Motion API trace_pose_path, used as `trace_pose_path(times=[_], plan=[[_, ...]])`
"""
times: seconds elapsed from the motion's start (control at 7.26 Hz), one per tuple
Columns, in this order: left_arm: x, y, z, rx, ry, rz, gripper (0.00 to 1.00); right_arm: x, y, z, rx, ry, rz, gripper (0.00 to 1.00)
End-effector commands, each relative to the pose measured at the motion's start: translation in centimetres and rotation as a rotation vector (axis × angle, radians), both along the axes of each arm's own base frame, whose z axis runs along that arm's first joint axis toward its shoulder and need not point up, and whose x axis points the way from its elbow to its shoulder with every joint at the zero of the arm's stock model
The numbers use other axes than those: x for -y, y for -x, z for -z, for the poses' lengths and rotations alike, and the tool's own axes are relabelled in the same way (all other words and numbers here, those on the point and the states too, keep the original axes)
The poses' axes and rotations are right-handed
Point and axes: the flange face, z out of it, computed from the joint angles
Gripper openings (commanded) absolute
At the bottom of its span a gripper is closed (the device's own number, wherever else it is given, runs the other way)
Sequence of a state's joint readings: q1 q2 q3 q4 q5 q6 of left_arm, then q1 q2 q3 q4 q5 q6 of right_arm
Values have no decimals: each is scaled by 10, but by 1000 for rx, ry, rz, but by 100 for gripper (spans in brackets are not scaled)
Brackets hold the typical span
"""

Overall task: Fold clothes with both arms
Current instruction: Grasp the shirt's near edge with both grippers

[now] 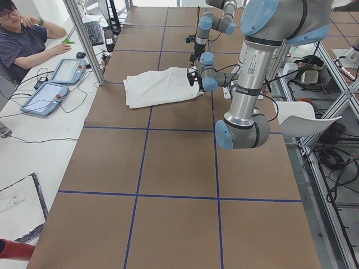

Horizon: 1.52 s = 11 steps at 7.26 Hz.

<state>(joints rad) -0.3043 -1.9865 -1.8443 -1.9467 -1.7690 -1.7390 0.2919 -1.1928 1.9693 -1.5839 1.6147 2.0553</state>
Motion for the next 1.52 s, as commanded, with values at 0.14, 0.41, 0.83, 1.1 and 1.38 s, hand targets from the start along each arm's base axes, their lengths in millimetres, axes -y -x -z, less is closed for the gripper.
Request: trace_pose_path(times=[0.14,0.41,0.83,1.1,1.38], plan=[[0,3,0,-2,0,1,0,-12,36,-19,-22,150,-124,89],[-1,2,1,-4,-1,0,0,-8,40,-5,1,144,-147,88],[-1,2,4,-8,-2,0,0,-7,42,-6,7,153,-190,82],[-1,6,5,-13,-3,0,0,-1,57,4,12,153,-213,78],[-1,6,5,-11,-3,1,0,-1,58,4,13,154,-214,73]])
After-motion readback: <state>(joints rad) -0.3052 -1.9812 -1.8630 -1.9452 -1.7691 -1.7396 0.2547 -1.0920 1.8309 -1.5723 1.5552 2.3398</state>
